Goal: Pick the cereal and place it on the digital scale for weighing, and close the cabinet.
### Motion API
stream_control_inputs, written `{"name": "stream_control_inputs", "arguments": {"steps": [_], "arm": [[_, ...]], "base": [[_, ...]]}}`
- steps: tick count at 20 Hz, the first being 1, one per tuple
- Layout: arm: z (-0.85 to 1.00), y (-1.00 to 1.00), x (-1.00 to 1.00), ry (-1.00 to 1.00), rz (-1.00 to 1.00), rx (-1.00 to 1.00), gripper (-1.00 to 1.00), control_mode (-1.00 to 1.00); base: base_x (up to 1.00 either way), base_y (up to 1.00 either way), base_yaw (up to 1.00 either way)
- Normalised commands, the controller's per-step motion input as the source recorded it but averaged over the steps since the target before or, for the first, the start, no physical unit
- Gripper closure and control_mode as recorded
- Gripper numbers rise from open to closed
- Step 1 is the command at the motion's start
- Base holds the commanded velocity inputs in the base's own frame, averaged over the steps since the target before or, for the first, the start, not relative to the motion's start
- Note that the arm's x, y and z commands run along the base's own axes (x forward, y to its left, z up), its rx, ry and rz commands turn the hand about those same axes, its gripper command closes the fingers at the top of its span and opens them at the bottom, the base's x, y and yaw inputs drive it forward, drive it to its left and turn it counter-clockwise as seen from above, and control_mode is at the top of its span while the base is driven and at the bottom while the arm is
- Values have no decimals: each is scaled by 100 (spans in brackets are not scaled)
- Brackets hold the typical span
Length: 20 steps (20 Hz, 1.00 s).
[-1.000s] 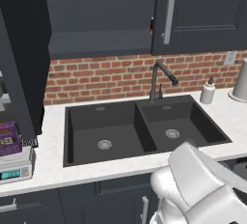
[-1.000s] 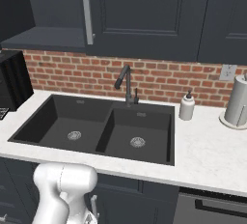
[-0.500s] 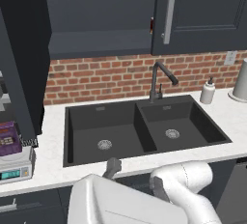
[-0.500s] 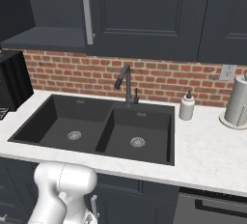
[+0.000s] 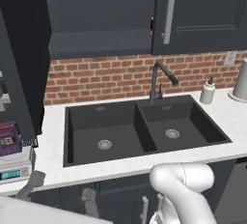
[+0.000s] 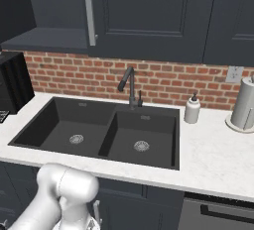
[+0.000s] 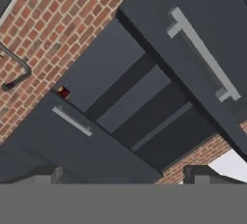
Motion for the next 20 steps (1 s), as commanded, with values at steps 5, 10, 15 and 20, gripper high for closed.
{"name": "stream_control_inputs", "arguments": {"steps": [5, 10, 15, 20], "arm": [[0, 99, 32, 0, -8, 3, -100, -100], [0, 68, 61, -1, -7, 0, -100, -100], [0, 41, 77, 0, -5, 0, -100, -100], [-9, 15, 84, 0, -2, 0, -100, -100]], "base": [[0, 0, 0], [0, 0, 0], [0, 0, 0], [0, 0, 0]]}}
